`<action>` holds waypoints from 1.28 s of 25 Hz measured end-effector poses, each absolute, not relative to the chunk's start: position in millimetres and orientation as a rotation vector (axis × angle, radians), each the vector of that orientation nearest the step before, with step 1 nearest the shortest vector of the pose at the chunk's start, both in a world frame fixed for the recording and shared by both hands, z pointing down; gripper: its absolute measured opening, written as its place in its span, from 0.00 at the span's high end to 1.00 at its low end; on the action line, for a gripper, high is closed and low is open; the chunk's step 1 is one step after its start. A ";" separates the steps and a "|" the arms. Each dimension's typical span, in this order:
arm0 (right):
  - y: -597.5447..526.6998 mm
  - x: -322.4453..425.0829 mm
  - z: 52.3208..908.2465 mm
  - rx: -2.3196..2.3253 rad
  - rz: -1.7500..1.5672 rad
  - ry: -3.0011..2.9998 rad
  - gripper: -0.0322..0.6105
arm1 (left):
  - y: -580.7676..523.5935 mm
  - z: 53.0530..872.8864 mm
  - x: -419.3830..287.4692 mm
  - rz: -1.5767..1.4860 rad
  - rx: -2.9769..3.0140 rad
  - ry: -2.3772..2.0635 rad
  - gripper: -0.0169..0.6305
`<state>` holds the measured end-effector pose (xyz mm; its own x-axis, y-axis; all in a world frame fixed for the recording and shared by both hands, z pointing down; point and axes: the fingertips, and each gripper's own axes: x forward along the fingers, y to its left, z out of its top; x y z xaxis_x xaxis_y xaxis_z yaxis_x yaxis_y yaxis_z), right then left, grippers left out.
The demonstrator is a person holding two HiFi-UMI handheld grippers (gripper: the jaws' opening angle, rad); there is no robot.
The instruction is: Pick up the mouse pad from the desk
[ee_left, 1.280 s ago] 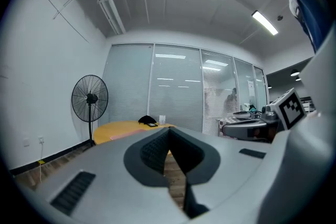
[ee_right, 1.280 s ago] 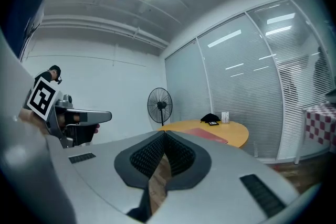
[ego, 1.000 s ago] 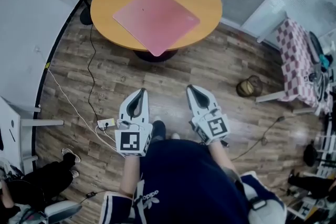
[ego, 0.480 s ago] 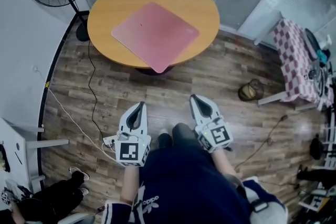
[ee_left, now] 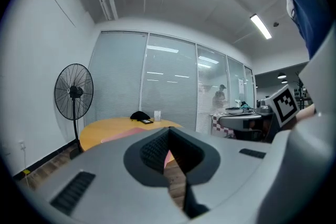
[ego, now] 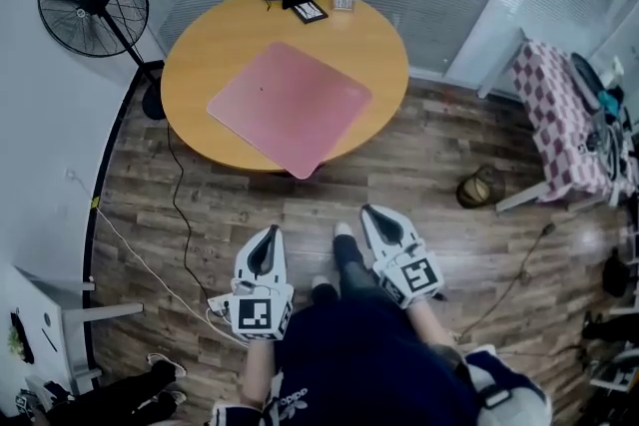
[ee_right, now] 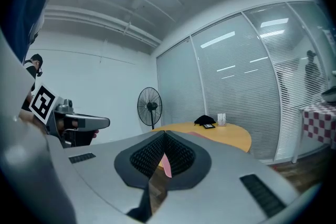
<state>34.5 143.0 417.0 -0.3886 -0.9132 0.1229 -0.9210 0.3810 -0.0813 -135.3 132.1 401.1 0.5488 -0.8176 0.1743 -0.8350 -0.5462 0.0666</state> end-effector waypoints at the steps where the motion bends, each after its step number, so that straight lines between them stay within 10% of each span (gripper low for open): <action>1: 137.4 35.1 417.2 1.697 0.207 -2.572 0.95 | 128.5 403.4 -135.5 0.200 2.642 -1.423 0.99; 32: -87.9 130.0 420.0 1.499 0.209 -2.673 0.95 | -66.5 395.6 -55.5 0.135 2.495 -1.650 0.99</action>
<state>130.0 -87.9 420.0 -0.5216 -0.8437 0.1270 -0.8531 0.5148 -0.0844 -55.5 -66.5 395.6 0.3917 -0.9069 0.1552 -0.9201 -0.3850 0.0728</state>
